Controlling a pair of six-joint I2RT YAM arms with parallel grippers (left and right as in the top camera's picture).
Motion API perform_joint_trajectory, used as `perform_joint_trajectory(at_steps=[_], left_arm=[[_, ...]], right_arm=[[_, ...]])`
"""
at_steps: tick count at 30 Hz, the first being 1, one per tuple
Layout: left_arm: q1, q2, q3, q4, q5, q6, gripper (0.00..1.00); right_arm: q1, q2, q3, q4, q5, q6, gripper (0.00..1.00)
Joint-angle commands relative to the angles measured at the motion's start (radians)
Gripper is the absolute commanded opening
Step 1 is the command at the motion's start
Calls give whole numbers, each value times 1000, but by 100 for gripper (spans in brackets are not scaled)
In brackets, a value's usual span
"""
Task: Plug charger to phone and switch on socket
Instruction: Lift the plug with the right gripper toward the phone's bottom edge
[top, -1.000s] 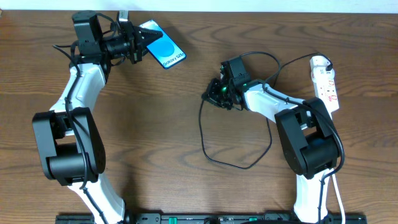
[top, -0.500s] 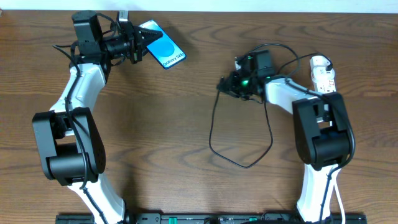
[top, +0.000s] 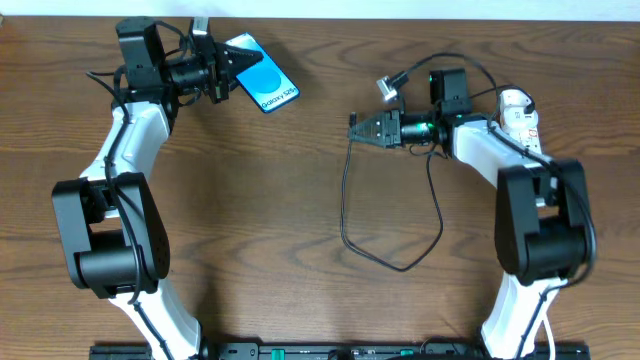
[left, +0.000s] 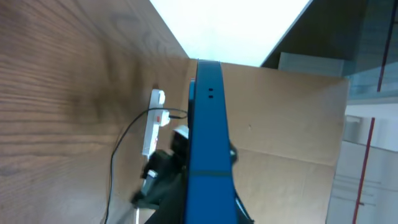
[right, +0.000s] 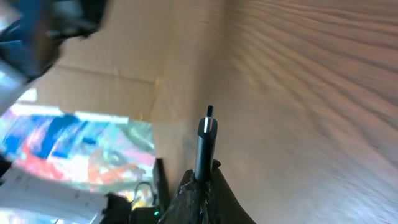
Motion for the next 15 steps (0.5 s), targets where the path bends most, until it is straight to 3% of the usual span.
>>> perform_joint_trajectory(at_steps=[1,10,15], left_arm=[[2,-10,12,2,84,10,7],[2,-10,12,7,151,34,7],[2,-10,12,10,224,126,7]], right_arm=[[42,-99,-2,4,-118,-38,1],[170,-111,-2,31,-164,0,1],[202,-111,-2,37,-164,0,1]])
